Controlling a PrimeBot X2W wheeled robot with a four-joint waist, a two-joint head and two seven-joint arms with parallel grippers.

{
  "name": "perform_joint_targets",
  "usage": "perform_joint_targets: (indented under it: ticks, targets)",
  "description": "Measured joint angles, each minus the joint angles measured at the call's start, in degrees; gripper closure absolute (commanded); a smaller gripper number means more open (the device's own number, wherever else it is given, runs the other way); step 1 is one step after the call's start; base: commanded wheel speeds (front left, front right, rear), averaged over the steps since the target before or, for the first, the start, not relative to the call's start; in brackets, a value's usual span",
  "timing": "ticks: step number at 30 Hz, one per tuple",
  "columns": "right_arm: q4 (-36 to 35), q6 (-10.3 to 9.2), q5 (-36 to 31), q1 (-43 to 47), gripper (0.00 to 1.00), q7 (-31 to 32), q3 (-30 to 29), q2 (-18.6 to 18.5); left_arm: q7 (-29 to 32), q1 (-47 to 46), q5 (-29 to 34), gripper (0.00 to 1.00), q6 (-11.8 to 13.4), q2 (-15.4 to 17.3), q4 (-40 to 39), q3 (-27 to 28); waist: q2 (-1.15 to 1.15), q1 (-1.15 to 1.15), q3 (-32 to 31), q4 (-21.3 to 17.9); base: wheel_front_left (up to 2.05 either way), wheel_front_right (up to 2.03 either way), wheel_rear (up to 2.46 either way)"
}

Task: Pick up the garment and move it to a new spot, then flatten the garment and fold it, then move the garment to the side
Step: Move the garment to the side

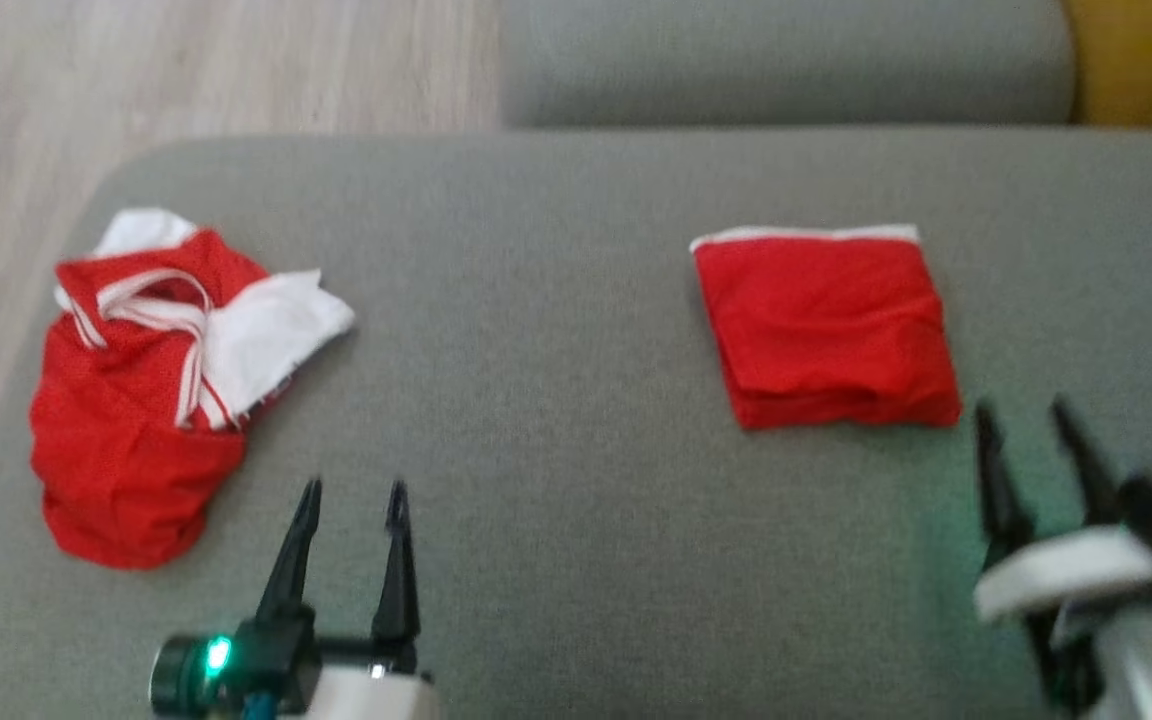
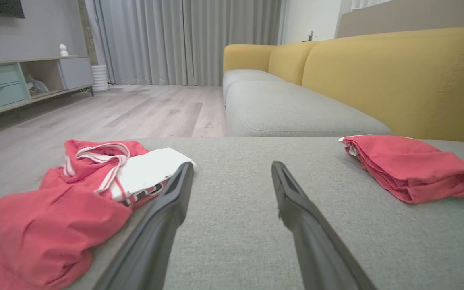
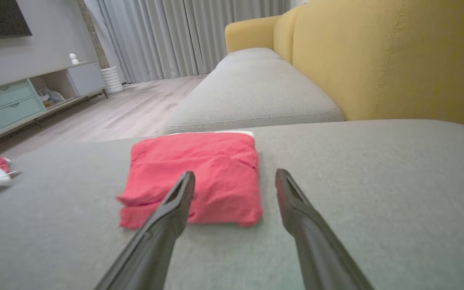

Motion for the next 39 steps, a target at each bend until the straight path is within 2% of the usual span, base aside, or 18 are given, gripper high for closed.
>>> perform_joint_targets:
  ticks: [4, 5, 10, 15, 16, 17, 18, 26, 35, 39]
  targets:
    - [8.0, 0.0, 4.1, -11.7, 0.0, 2.3, 1.5, -4.0, 0.0, -5.0, 0.0, 0.0, 0.5, -0.1, -1.3, -1.7, 0.0, 0.03, 4.4, 0.2, 0.0, 0.0, 0.0]
    - [8.0, 0.0, 4.1, -11.7, 0.0, 2.3, 1.5, -4.0, 0.0, -5.0, 0.0, 0.0, 0.5, -0.1, -1.3, -1.7, 0.0, 0.03, 4.4, 0.2, 0.0, 0.0, 0.0]
    - [17.2, 0.0, 11.2, -20.6, 0.0, 8.6, 6.4, -7.5, 0.0, -7.4, -0.7, 0.0, 0.6, -0.1, -1.2, -4.1, 0.0, 0.02, 8.6, 1.1, 0.0, 0.0, 0.0]
    - [23.1, 0.0, 18.4, -24.1, 0.0, 12.5, 11.6, -8.9, 0.0, -9.3, -1.1, 0.0, 1.0, -0.1, -0.9, -6.0, 0.0, 0.01, 11.1, 2.7, 0.0, 0.0, 0.0]
    - [23.6, 0.0, 19.8, -24.5, 0.1, 13.0, 12.8, -9.0, 0.0, -9.7, -1.1, 0.0, 1.0, -0.1, -0.9, -6.2, 0.0, 0.01, 11.3, 3.1, 0.0, 0.0, 0.0]
    - [23.7, 0.0, 20.8, -25.0, 0.58, 13.2, 14.0, -9.2, 0.0, -9.9, -1.1, 0.0, 1.2, -0.1, -0.9, -6.3, 0.0, 0.0, 11.5, 3.3, 0.0, 0.0, 0.0]
    - [23.7, 0.0, 21.5, -25.5, 1.0, 13.2, 15.3, -9.7, 0.0, -9.9, -1.3, 0.0, 1.5, -0.1, -0.9, -6.2, 0.0, 0.0, 11.6, 3.4, 0.0, 0.0, 0.0]
    - [26.1, 0.01, 23.2, -28.7, 1.0, 11.4, 22.7, -14.4, 0.0, -9.9, -2.0, 0.0, 1.9, -0.1, -1.1, -5.9, 0.0, -0.01, 12.2, 0.2, 0.0, 0.0, 0.0]
    - [28.6, 0.01, 23.0, -36.4, 1.0, 10.7, 25.9, -24.0, 0.0, -14.1, -1.0, 0.0, 0.9, -0.1, -1.9, -6.0, 0.0, 0.0, 17.4, -4.7, 0.0, 0.0, 0.0]
    - [30.6, 0.01, 20.4, -38.8, 1.0, 8.9, 26.5, -28.5, 0.0, -16.5, -0.3, 0.0, 0.4, -0.1, -1.8, -6.0, 0.0, 0.01, 20.2, -6.8, 0.0, 0.0, 0.0]
